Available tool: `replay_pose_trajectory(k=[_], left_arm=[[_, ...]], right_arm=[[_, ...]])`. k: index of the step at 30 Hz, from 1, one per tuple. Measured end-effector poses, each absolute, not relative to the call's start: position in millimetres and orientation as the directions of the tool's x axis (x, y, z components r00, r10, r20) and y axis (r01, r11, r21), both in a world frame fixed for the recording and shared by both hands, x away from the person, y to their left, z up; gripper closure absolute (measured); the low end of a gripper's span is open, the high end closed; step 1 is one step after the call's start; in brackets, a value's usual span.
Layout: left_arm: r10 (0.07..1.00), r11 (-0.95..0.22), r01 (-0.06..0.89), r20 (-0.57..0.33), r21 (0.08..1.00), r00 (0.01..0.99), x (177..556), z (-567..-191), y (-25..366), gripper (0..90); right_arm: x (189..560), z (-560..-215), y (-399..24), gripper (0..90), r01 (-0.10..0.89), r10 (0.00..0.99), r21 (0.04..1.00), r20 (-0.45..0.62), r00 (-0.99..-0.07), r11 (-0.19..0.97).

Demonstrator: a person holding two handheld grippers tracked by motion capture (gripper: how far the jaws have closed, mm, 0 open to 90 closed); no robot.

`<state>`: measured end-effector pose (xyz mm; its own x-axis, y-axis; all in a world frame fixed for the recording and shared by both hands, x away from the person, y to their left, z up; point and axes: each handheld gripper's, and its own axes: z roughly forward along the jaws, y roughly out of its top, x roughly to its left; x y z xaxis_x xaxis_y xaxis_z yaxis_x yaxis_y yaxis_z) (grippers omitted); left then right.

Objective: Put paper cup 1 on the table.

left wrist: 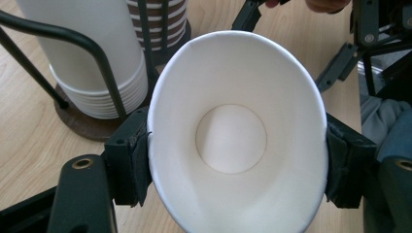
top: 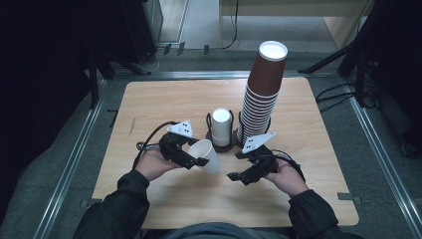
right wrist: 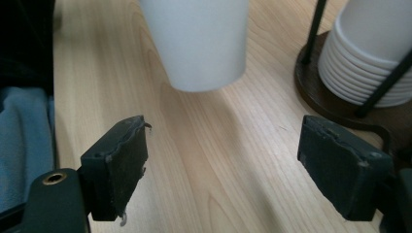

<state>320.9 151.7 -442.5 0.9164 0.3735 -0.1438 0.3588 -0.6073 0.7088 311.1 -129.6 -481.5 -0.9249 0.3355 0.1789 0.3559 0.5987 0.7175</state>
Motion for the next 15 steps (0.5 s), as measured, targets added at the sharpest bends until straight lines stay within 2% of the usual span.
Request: replay_pose_trajectory(k=[15], left_arm=[[0.428, -0.621, 0.407, -0.145, 0.67, 0.892, 331.2, -445.3, 173.9, 26.4]], right_arm=[[313.9, -479.5, -146.2, 18.5, 0.364, 0.384, 0.723, 0.147, -0.912, 0.587]])
